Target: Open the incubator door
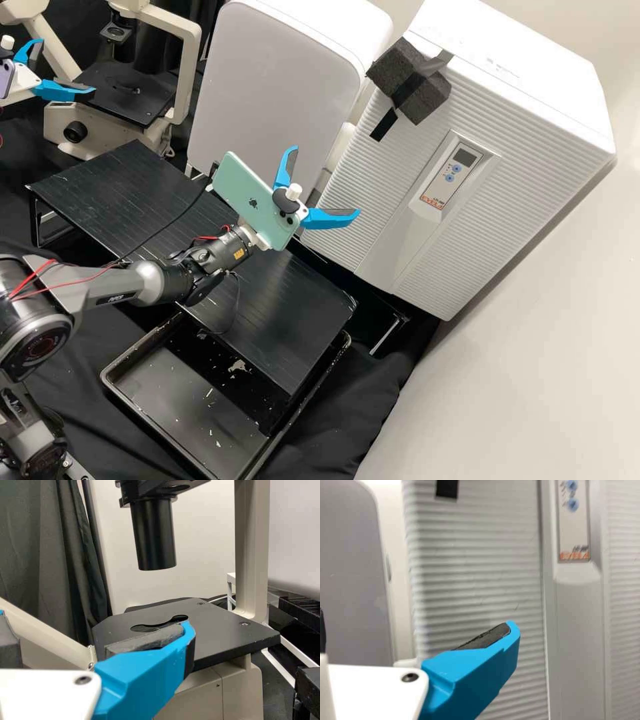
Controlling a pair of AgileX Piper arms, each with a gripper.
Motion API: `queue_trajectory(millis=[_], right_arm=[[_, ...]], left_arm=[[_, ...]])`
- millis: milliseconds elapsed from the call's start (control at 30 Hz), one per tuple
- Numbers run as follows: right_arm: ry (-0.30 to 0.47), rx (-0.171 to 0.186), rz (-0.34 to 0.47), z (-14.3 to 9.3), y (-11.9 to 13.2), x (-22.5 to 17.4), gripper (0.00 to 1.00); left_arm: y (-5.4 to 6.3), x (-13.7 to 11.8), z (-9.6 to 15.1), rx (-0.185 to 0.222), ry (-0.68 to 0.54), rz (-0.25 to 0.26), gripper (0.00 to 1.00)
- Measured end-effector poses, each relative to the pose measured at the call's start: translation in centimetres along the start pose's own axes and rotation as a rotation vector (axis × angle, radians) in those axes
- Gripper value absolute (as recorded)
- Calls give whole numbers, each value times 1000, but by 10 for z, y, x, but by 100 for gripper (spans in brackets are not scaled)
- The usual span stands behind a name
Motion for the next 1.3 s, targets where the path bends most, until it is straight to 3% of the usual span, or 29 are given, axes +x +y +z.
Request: queue_trajectory(millis=[133,567,600,1300], right_arm=[[-5,15,38,-7,11,9,100],[-42,-9,123,-16,29,25,100],[-41,-11,124,-16,29,26,0],[-69,-48,104,-9,23,31,0]], left_arm=[[0,0,0,0,0,0,100],[0,0,0,0,0,0,100],[0,0,0,0,0,0,100],[0,0,0,0,0,0,100]])
